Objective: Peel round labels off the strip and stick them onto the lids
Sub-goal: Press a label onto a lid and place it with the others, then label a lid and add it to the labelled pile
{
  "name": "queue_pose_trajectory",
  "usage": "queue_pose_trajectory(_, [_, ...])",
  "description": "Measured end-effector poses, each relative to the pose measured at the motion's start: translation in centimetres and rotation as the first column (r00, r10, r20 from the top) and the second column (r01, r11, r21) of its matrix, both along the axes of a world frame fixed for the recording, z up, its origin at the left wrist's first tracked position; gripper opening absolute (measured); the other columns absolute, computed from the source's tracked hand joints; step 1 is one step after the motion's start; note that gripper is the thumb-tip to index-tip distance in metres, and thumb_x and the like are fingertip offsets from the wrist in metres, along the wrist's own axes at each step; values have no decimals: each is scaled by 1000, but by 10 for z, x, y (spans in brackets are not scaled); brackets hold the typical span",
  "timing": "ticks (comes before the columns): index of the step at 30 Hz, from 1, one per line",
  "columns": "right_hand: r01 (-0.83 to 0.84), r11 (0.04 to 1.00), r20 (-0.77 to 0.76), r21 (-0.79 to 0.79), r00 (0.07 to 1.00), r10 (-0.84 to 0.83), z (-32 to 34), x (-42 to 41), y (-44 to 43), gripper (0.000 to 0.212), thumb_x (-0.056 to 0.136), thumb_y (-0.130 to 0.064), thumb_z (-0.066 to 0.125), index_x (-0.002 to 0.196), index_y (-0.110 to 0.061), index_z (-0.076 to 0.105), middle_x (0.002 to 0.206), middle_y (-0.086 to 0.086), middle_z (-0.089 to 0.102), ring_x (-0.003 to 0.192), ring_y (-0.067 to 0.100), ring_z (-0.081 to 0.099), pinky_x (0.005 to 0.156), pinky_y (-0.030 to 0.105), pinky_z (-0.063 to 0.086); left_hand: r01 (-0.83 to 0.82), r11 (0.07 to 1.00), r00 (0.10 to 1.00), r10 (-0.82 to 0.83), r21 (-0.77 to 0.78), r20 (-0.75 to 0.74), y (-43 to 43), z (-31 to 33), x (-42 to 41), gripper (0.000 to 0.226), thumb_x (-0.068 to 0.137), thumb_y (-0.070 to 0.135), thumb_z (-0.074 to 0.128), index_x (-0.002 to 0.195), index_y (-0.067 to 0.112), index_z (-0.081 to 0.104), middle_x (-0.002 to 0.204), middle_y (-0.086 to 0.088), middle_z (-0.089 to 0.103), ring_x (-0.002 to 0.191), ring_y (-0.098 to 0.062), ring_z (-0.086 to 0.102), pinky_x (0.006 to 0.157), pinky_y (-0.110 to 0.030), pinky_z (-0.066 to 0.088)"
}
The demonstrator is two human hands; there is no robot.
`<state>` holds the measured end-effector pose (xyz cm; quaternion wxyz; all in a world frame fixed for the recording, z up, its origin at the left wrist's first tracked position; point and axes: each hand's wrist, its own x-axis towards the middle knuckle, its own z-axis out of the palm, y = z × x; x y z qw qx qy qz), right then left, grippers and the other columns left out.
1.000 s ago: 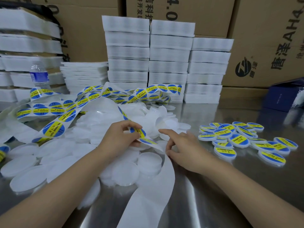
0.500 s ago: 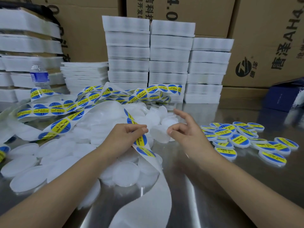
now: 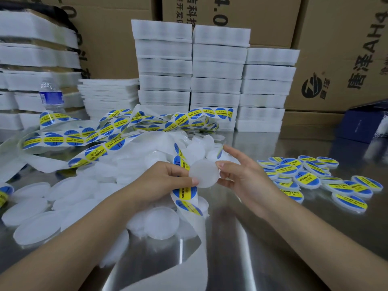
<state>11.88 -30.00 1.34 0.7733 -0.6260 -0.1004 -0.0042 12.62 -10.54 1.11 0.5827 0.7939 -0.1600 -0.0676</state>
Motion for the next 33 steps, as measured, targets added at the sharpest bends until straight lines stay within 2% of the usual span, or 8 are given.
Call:
queue_pose_trajectory(3, [57,998,22,-2,998,-57,0,0,0,34,85,-3,59,108,-29,57,66,-8,64,60,7,54,73,29,49,9,1000,1000,-9,7,-13,0,0,-1,17,80,24,72,63,24,77,63,8,71,55,0,61,57,-10,45])
queue_pose_trajectory(6, [110,989,21,100,993,-113,5,-1,-1,22,86,-12,55,92,-25,71,67,-6,52,62,9,45,68,28,46,-29,999,999,29,22,-21,1,-1,0,16,79,28,72,65,24,78,66,6,72,58,-2,63,59,-11,46])
queue_pose_trajectory(9, [106,959,-48,262,994,-97,13,0,-9,38,87,-26,50,56,-19,71,61,-3,48,58,12,42,65,28,42,-54,998,998,54,23,-28,1,-1,2,16,79,29,72,64,25,77,67,6,73,57,-1,64,57,-10,46])
queue_pose_trajectory(11, [110,949,-114,297,990,-79,15,0,-11,47,87,-32,48,46,-17,64,55,-1,47,55,13,42,64,29,41,-56,998,998,57,22,-33,1,0,3,16,79,28,72,64,25,78,68,5,74,58,0,64,57,-9,46])
queue_pose_trajectory(19, [96,995,-173,-26,980,-99,4,-1,0,53,93,-39,46,54,-16,72,60,-3,40,54,12,36,56,26,41,-41,999,998,42,36,-39,1,0,3,13,74,35,73,67,24,78,68,5,73,58,-1,64,57,-10,46])
queue_pose_trajectory(23, [91,995,-174,-46,980,-97,4,-1,2,51,93,-42,45,59,-18,74,59,-5,40,53,10,37,57,26,41,-36,999,999,36,31,-20,1,0,3,24,59,48,74,67,26,78,66,6,73,57,0,62,57,-9,46])
queue_pose_trajectory(26, [86,995,-180,-56,979,-95,3,-1,1,51,93,-42,45,59,-18,74,60,-5,40,53,10,37,57,26,41,-37,999,999,38,36,-30,1,-1,4,15,70,39,74,65,25,77,65,6,72,57,0,62,57,-9,46])
queue_pose_trajectory(33, [68,995,-180,-75,980,-81,2,-1,1,50,93,-44,44,66,-17,76,62,-4,41,54,10,37,57,26,42,-47,998,999,49,50,-24,1,0,4,19,79,30,72,61,26,76,60,8,69,53,1,59,54,-8,43])
